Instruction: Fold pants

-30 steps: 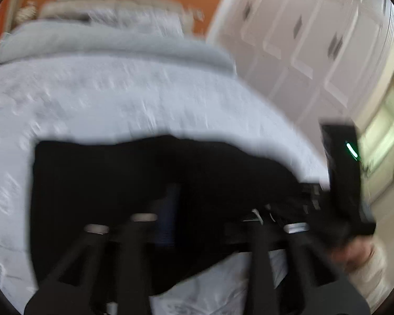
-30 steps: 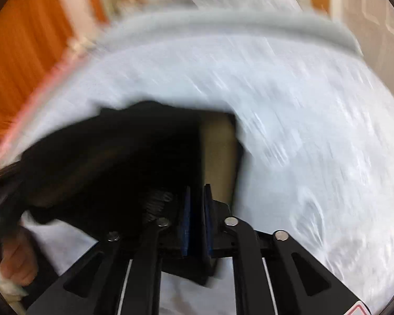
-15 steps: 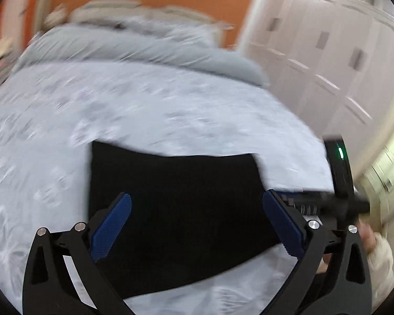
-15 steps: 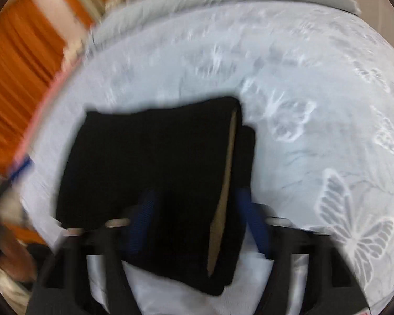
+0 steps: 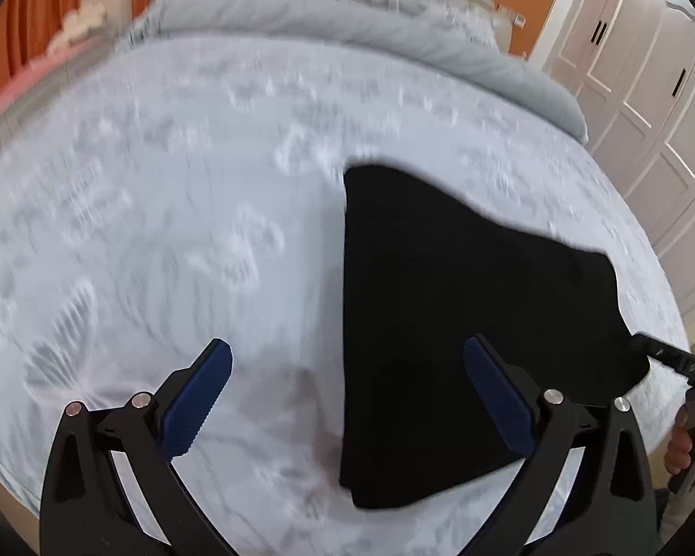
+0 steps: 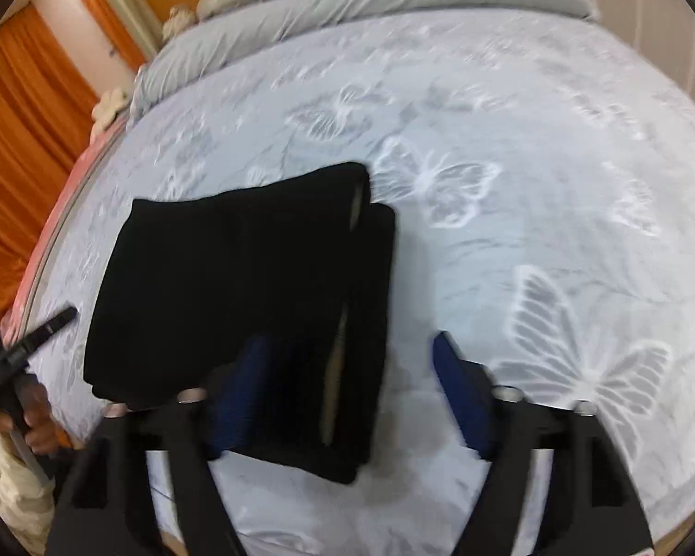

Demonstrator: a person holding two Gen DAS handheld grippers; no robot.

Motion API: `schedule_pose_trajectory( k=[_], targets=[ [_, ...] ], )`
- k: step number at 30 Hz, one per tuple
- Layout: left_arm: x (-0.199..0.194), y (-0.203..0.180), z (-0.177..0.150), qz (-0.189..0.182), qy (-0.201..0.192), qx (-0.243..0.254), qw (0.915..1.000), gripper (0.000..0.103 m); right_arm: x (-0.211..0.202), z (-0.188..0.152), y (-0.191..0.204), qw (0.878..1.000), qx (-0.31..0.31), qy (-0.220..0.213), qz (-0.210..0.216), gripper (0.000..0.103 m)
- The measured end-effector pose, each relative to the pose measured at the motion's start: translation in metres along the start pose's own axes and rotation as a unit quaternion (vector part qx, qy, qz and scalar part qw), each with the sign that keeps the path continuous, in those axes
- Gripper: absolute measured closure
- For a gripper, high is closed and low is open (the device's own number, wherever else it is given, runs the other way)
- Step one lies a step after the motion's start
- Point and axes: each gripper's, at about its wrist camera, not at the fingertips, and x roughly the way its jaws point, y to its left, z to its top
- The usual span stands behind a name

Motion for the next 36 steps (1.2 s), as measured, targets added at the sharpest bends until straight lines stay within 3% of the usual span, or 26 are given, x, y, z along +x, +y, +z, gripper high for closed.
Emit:
schedule_pose_trajectory(
  k=[6, 7, 8, 9, 10, 11, 12, 15, 17, 19, 20, 21, 23, 25, 26, 27, 28, 32, 33, 34, 35, 36],
  targets=[
    [0.041, 0.004, -0.023, -0.057, 0.087, -0.045, 0.9936, 0.005, 0.043, -0.006, -0.003, 0.995, 0.034, 0.073, 0.059, 0.026],
    [0.044, 0.002, -0.024, -0.059, 0.090, -0.046, 0.9932, 0.005, 0.050, -0.007, 0.000, 0.994, 0.034, 0.079, 0.064, 0.029],
    [0.045, -0.001, -0.023, -0.056, 0.086, -0.039, 0.9940, 0.005, 0.053, -0.010, 0.004, 0.994, 0.033, 0.074, 0.073, 0.038],
    [0.046, -0.005, -0.021, -0.064, 0.087, -0.028, 0.9938, 0.024, 0.051, -0.011, 0.007, 0.995, 0.030, 0.070, 0.072, 0.046],
    [0.045, -0.007, -0.019, -0.088, 0.089, -0.028, 0.9917, 0.044, 0.045, -0.007, 0.013, 0.995, 0.020, 0.061, 0.073, 0.066],
    [0.040, -0.007, -0.016, -0.115, 0.098, -0.037, 0.9878, 0.061, 0.033, -0.004, 0.019, 0.996, 0.017, 0.048, 0.078, 0.071],
    [0.028, -0.005, -0.011, -0.116, 0.089, -0.049, 0.9880, 0.071, 0.017, -0.001, 0.024, 0.995, 0.014, 0.032, 0.095, 0.071],
    [-0.018, -0.002, -0.007, -0.142, 0.049, -0.037, 0.9879, 0.076, -0.019, -0.004, 0.042, 0.991, -0.017, -0.001, 0.136, 0.071],
    [-0.035, 0.003, -0.011, -0.141, 0.045, -0.029, 0.9886, 0.072, -0.019, -0.013, 0.047, 0.991, -0.034, 0.013, 0.127, 0.062],
    [-0.022, 0.012, -0.024, -0.103, 0.071, -0.026, 0.9918, 0.060, 0.010, -0.026, 0.038, 0.993, -0.026, 0.064, 0.097, 0.052],
    [-0.014, 0.014, -0.029, -0.079, 0.082, -0.026, 0.9932, 0.059, 0.029, -0.032, 0.031, 0.993, -0.016, 0.102, 0.049, 0.043],
    [-0.006, 0.014, -0.035, -0.048, 0.096, -0.017, 0.9941, 0.058, 0.031, -0.031, 0.024, 0.993, 0.003, 0.099, 0.059, 0.040],
    [-0.014, 0.011, -0.038, -0.046, 0.077, -0.003, 0.9959, 0.057, 0.011, -0.021, 0.023, 0.997, 0.005, 0.054, 0.053, 0.038],
    [-0.040, 0.006, -0.033, -0.036, 0.019, 0.019, 0.9990, 0.038, -0.017, -0.012, 0.025, 0.999, -0.002, -0.025, 0.021, 0.035],
    [-0.051, 0.004, -0.028, -0.036, -0.010, 0.020, 0.9991, 0.020, -0.026, -0.005, 0.027, 0.998, -0.002, -0.053, 0.020, 0.035],
    [-0.063, 0.000, -0.024, -0.032, -0.041, 0.020, 0.9985, 0.013, -0.028, 0.001, 0.031, 0.998, -0.003, -0.062, 0.029, 0.035],
    [-0.070, -0.007, -0.020, -0.030, -0.058, 0.024, 0.9976, 0.013, -0.024, 0.009, 0.036, 0.997, -0.006, -0.061, 0.040, 0.035],
    [-0.061, -0.031, -0.009, -0.002, -0.076, 0.053, 0.9957, 0.013, 0.026, 0.039, 0.057, 0.999, -0.024, -0.021, 0.006, 0.033],
    [-0.052, -0.036, -0.007, 0.005, -0.067, 0.052, 0.9964, 0.013, 0.043, 0.042, 0.057, 1.000, -0.023, -0.004, -0.010, 0.038],
    [-0.043, -0.036, -0.004, 0.009, -0.055, 0.047, 0.9973, 0.013, 0.051, 0.042, 0.056, 1.000, -0.024, 0.003, -0.013, 0.075],
    [-0.040, -0.038, -0.005, 0.010, -0.047, 0.044, 0.9979, 0.013, 0.059, 0.043, 0.056, 0.999, -0.028, 0.015, -0.007, 0.097],
    [-0.033, -0.040, -0.004, 0.011, -0.036, 0.038, 0.9986, 0.013, 0.055, 0.045, 0.062, 1.000, -0.024, 0.014, 0.003, 0.097]
  ],
)
